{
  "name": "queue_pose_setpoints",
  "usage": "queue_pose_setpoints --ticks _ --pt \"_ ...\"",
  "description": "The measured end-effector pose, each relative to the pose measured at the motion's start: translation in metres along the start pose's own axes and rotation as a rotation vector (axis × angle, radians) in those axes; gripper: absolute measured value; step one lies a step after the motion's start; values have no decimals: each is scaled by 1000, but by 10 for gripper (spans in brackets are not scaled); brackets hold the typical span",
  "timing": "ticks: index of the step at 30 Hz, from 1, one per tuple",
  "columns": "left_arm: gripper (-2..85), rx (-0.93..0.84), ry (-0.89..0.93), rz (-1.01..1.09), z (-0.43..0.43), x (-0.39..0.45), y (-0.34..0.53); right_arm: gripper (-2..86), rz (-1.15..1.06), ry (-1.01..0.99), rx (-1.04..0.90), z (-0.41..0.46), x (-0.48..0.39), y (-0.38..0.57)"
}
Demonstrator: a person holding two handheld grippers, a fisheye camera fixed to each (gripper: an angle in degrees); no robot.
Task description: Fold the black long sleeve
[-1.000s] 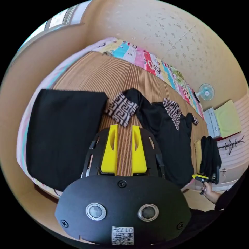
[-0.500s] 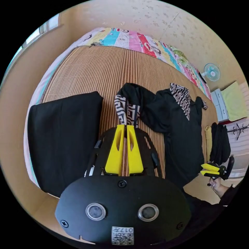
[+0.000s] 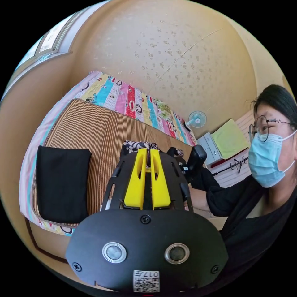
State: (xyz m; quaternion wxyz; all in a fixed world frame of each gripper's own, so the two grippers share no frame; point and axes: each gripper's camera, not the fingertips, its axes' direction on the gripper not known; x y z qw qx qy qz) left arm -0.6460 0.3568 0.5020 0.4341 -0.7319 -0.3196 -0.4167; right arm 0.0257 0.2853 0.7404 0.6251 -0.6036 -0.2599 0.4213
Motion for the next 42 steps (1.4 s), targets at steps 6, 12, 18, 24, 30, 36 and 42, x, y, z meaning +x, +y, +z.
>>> queue_pose_setpoints --ticks 6,12,18,24,30,36,42 --pt "18 135 -42 -102 -28 -28 12 41 533 -90 471 -191 148 46" --pt "40 33 -12 -323 48 -91 54 30 964 621 266 -288 233 215" --pt "90 -156 30 -452 185 -142 58 33 1229 458 103 -292 302 307" --pt "120 -332 -178 -352 312 -146 18 64 1348 404 334 -337 303 301" --pt "5 -291 -123 -233 323 -150 -13 34 1244 382 381 -376 292 239" --pt "-4 -200 55 -302 289 -215 -20 31 1136 331 314 -386 285 192" --pt "36 -178 -39 -504 295 -262 8 61 1216 244 150 -366 318 223"
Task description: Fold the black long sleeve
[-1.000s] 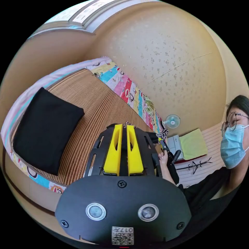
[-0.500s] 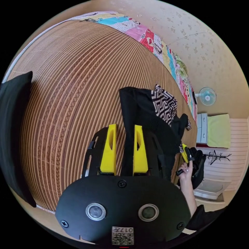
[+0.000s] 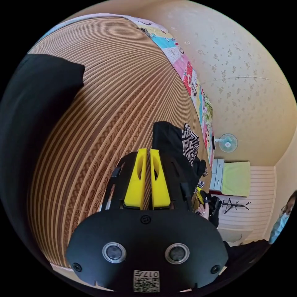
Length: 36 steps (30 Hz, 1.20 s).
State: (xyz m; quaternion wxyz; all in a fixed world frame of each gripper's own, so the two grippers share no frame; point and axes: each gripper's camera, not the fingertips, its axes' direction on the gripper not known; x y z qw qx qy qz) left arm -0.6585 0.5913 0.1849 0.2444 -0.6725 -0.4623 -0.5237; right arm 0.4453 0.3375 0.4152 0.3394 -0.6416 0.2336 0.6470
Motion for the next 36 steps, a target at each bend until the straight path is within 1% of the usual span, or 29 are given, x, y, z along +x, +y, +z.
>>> queue_pose_setpoints --ticks 2,4,6,7,10,11,13,16,17,19,20,22,24,28,31,33,34,36 --pt "86 -1 -24 27 0 14 20 73 -11 3 4 -11 -4 -2" --pt "99 -17 -69 68 7 29 39 82 5 -26 2 -17 -2 -7" --pt "97 -61 -125 85 21 39 55 81 32 -87 6 -18 3 -13" --pt "79 -94 -162 83 31 42 63 74 52 -120 11 -18 5 -19" --pt "38 -82 -188 75 37 41 70 44 86 -150 13 -20 -5 -32" --pt "29 -85 -175 58 36 38 69 38 48 -223 19 -25 -23 -39" --pt "20 -68 -152 42 31 35 68 30 -113 -394 74 -50 -74 -48" --pt "12 -25 -106 102 18 37 71 26 -178 -432 139 -70 -101 -50" --pt "11 -17 -103 94 15 33 73 25 -148 -405 142 -67 -97 -52" --pt "10 -2 -89 64 13 24 78 24 -16 -243 59 -35 -65 -57" --pt "10 6 -79 41 14 18 81 24 12 -195 35 -26 -55 -58" --pt "13 12 -68 24 17 12 85 27 55 -37 -54 9 -22 -57" --pt "17 18 -79 14 20 12 88 31 74 30 -106 22 -4 -59" --pt "36 46 -113 3 23 15 98 50 69 148 12 -2 17 -83" --pt "40 85 -125 -5 19 18 109 108 257 333 170 -30 74 -130" --pt "40 111 -133 -29 15 18 116 122 347 340 192 -25 102 -152" --pt "37 130 -135 -41 12 19 121 124 368 293 180 -17 114 -167" --pt "30 152 -137 -56 8 19 127 114 363 303 201 -3 118 -181"
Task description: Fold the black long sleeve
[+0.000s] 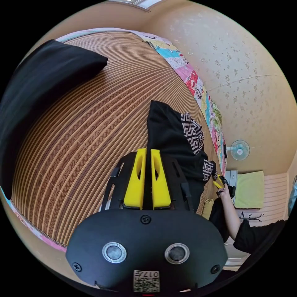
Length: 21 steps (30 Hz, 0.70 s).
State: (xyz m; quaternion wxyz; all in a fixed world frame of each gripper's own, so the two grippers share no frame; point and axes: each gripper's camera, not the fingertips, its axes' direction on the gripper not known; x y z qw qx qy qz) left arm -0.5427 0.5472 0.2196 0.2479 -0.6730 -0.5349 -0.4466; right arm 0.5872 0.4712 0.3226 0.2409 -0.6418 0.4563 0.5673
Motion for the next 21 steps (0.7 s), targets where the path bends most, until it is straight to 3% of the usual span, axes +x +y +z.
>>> queue_pose_setpoints --ticks 4,12,15,21 --pt "3 32 -9 -24 -8 -1 10 44 39 26 10 19 -14 -1" --pt "-4 56 3 -14 -25 4 25 19 -494 110 591 -152 -147 184" --pt "-1 56 35 -10 -32 2 30 18 -602 120 579 -162 -176 243" --pt "14 31 80 11 -45 -2 48 27 -898 -257 317 -74 -256 377"
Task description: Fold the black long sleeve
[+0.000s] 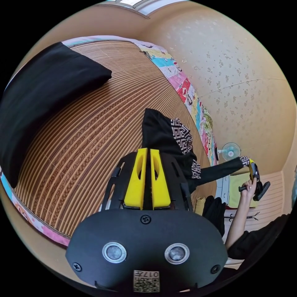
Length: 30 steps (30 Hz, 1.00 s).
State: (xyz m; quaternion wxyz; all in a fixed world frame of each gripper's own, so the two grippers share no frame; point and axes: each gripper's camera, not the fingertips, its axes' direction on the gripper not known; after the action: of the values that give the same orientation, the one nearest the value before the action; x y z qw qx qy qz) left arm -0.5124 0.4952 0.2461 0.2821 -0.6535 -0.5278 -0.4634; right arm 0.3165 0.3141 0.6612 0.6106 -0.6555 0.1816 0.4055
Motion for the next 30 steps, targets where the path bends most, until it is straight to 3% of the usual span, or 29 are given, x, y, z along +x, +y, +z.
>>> queue_pose_setpoints --ticks 4,7,9,13,18,20,25,30 --pt "30 -12 6 -1 -12 -7 23 50 -60 -318 -257 130 -112 90" --pt "38 -24 -17 -13 -21 -18 41 80 -73 -378 -579 210 -166 179" --pt "42 -25 -25 -19 -27 -25 51 85 -57 -403 -603 204 -173 215" --pt "46 -48 -62 49 -32 -22 70 79 -39 -234 -593 158 -143 266" --pt "48 -189 -144 247 9 15 75 75 -15 272 -737 130 -52 348" --pt "25 -328 -357 288 59 28 59 72 15 337 -820 147 -27 369" --pt "-3 -226 -413 437 102 73 -17 47 -33 384 -677 213 -9 332" --pt "-1 -199 -385 329 94 85 -92 49 43 314 -681 240 10 249"
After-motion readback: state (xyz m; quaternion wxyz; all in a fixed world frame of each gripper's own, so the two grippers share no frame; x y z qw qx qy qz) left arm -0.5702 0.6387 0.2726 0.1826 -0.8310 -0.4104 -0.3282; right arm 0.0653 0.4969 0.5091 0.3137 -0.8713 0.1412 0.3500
